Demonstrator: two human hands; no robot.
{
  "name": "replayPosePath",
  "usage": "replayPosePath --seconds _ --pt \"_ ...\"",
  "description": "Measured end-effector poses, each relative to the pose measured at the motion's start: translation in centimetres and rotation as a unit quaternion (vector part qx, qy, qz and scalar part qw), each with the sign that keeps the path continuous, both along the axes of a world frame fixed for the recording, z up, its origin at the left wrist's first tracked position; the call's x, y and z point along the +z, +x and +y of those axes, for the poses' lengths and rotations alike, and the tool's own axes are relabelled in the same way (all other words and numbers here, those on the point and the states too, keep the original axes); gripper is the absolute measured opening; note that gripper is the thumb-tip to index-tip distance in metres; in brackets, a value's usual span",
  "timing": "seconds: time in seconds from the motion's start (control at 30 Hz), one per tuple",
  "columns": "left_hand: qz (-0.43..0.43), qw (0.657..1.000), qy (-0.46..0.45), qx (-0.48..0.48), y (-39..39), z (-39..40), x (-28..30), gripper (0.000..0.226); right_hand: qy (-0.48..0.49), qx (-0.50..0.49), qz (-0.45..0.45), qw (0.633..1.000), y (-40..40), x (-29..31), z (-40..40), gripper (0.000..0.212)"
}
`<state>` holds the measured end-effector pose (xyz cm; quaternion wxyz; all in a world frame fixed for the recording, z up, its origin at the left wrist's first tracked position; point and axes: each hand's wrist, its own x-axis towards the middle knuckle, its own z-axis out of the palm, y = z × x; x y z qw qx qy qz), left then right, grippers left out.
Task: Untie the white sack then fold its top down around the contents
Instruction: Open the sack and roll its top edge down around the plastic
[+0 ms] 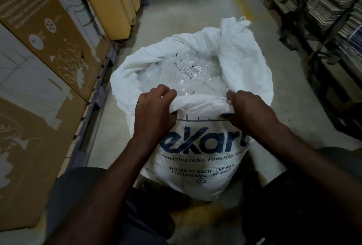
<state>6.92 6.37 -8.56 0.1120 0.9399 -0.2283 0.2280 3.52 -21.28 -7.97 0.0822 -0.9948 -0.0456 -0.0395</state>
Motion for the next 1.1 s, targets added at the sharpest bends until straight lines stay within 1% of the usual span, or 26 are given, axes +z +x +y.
replayPosePath --seconds 0.03,0.07,0.1,0.13,0.2,0.23,0.27,0.3,0.37,0.4,0.43,0.47,0.5,0.57,0.63,0.7,0.77,0.87,0.9,0.93,1.0,1.03,1.07,1.1 --pt "0.006 1.0 0.014 -0.011 -0.3 -0.6 0.2 0.048 -0.005 -0.021 -0.027 0.999 -0.1 -0.2 0.3 0.038" --pt "0.012 0.999 0.032 -0.03 -0.8 -1.2 0.5 0.053 -0.015 -0.03 -0.046 0.998 -0.2 -0.5 0.7 0.033" --pt "0.025 0.997 0.047 -0.052 -1.3 -1.7 0.7 0.06 -0.017 -0.031 -0.059 0.998 -0.4 -0.6 0.9 0.034" --pt "0.048 0.995 0.056 -0.072 -1.8 -2.3 1.1 0.072 -0.017 -0.028 -0.069 0.997 -0.6 -0.7 1.0 0.04" --pt "0.09 0.99 0.068 -0.086 -2.1 -3.5 1.9 0.101 -0.01 -0.021 -0.095 0.995 -1.0 -0.4 1.1 0.051" --pt "0.094 0.989 0.077 -0.086 -2.1 -4.2 2.2 0.107 -0.003 -0.018 -0.11 0.994 -1.2 -0.1 1.1 0.054" --pt "0.089 0.989 0.085 -0.085 -1.8 -4.8 2.4 0.105 0.002 -0.01 -0.129 0.992 -1.4 0.3 1.2 0.054" --pt "0.085 0.989 0.094 -0.082 -1.6 -5.4 2.5 0.098 0.004 0.0 -0.15 0.989 -1.6 0.6 1.2 0.052" --pt "0.078 0.991 0.087 -0.065 -1.0 -5.8 2.5 0.071 0.006 0.018 -0.198 0.98 -1.9 1.2 0.9 0.047" --pt "0.062 0.995 0.06 -0.054 -0.9 -5.9 2.4 0.055 0.005 0.023 -0.216 0.976 -2.1 1.4 0.6 0.044" --pt "0.048 0.997 0.032 -0.044 -0.9 -5.9 2.3 0.044 0.002 0.029 -0.227 0.973 -2.2 1.5 0.4 0.042" --pt "0.036 0.999 0.014 -0.037 -1.0 -5.8 2.0 0.04 -0.001 0.035 -0.234 0.972 -2.3 1.6 0.3 0.041" --pt "0.025 0.999 0.012 -0.031 -1.1 -5.8 1.6 0.041 -0.001 0.042 -0.235 0.971 -2.4 1.5 0.3 0.04" --pt "0.002 1.0 0.009 -0.023 -1.2 -5.6 0.7 0.048 0.009 0.058 -0.204 0.977 -2.6 1.5 0.7 0.041" --pt "-0.026 0.999 -0.011 -0.039 -1.0 -4.9 0.1 0.052 0.032 0.09 -0.132 0.987 -3.1 1.8 1.0 0.046" --pt "-0.065 0.995 -0.024 -0.075 -0.4 -4.1 0.0 0.059 0.068 0.132 -0.053 0.987 -3.6 2.4 1.2 0.049" --pt "-0.098 0.991 -0.024 -0.084 0.1 -3.3 0.0 0.064 0.12 0.154 -0.007 0.981 -3.7 3.0 1.4 0.043" --pt "-0.123 0.991 -0.025 -0.051 0.2 -2.9 -0.5 0.055 0.18 0.144 0.052 0.972 -3.1 3.5 1.4 0.027" --pt "-0.123 0.991 -0.025 -0.044 -0.1 -2.9 -0.8 0.051 0.193 0.137 0.071 0.969 -2.8 3.4 1.2 0.03" --pt "-0.124 0.991 -0.02 -0.047 -0.3 -3.0 -0.9 0.05 0.198 0.128 0.087 0.968 -2.4 3.1 1.0 0.045" --pt "-0.119 0.99 -0.005 -0.074 -0.6 -3.5 -0.9 0.054 0.17 0.112 0.074 0.976 -1.9 2.3 0.9 0.087" --pt "-0.111 0.99 0.005 -0.087 -0.8 -3.8 -0.8 0.057 0.134 0.108 0.054 0.984 -1.5 1.6 0.9 0.095" --pt "-0.098 0.99 0.016 -0.096 -0.9 -4.1 -0.6 0.061 0.095 0.107 0.032 0.989 -1.1 0.9 0.9 0.093" --pt "-0.078 0.991 0.027 -0.104 -0.9 -4.3 -0.4 0.065 0.052 0.11 0.004 0.993 -0.7 0.4 1.0 0.086"
